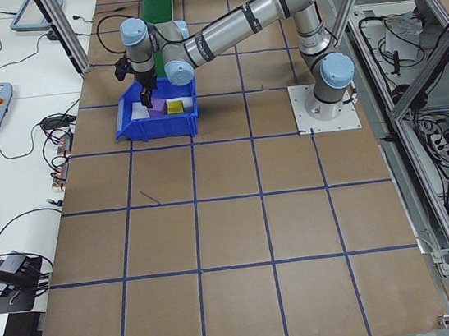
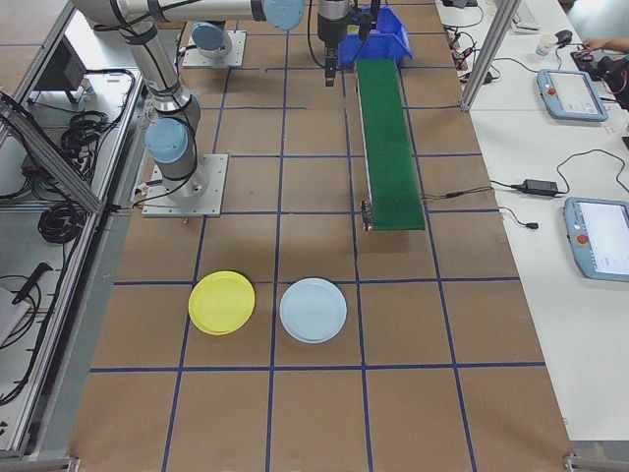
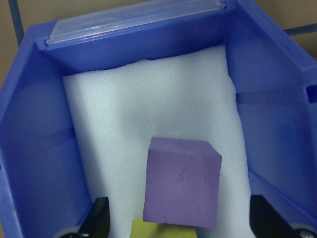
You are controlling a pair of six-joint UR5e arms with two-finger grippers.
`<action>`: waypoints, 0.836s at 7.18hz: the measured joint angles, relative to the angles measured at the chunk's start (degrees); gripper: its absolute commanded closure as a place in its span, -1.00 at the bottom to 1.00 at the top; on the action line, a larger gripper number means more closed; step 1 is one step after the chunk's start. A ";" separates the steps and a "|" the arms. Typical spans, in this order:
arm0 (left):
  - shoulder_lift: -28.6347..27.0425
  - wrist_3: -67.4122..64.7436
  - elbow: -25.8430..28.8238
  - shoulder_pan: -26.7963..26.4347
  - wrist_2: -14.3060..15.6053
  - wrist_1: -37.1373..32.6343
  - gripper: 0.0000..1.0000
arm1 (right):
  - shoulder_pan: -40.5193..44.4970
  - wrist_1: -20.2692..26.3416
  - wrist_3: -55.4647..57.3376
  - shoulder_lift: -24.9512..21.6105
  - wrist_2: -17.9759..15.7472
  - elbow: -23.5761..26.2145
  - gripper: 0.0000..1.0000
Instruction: Move block left to right into plate
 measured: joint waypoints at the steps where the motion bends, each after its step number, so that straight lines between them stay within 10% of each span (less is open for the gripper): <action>1: -0.61 0.19 0.06 0.00 -0.03 -0.03 -1.00 | 0.00 0.00 0.00 0.00 0.00 0.00 -1.00; 6: -2.38 2.63 -1.58 0.00 -0.22 -0.17 -0.90 | 0.00 0.00 0.00 0.07 0.00 0.00 -1.00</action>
